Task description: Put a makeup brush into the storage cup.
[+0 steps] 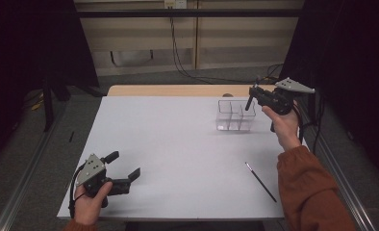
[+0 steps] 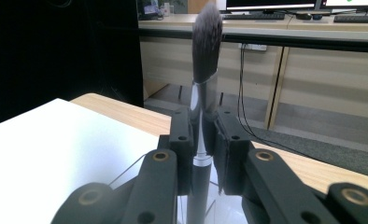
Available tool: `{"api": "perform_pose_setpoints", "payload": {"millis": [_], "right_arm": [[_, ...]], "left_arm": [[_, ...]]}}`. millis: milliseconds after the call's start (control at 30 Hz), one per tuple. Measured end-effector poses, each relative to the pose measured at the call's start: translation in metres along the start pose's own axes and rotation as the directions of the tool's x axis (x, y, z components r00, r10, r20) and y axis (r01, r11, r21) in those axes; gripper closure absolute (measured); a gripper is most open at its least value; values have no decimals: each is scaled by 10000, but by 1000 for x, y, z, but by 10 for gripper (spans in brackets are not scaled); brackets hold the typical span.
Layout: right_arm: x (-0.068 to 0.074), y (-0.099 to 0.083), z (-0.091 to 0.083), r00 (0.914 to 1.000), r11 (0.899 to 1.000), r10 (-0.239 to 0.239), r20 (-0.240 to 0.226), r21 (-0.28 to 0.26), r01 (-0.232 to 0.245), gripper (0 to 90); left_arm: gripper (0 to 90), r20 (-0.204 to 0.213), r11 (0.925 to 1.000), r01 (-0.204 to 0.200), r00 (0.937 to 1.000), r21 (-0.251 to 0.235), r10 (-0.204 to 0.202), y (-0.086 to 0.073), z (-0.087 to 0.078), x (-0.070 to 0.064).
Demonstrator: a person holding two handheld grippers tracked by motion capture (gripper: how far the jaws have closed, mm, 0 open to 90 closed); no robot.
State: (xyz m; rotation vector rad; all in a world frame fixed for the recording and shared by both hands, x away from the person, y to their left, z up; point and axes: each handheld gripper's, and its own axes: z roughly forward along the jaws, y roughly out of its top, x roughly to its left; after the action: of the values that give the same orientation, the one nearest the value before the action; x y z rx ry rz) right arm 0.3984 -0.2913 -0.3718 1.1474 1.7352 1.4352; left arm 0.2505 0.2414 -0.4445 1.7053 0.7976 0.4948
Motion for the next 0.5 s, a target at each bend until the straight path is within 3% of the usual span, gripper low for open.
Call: {"api": "perform_pose_setpoints", "payload": {"millis": [500], "right_arm": [[-4, -9, 2, 9999, 9999, 10, 136, 139, -12, 788]], "left_arm": [[25, -121, 9994, -324, 9994, 124, 326, 2, -1, 0]]}}
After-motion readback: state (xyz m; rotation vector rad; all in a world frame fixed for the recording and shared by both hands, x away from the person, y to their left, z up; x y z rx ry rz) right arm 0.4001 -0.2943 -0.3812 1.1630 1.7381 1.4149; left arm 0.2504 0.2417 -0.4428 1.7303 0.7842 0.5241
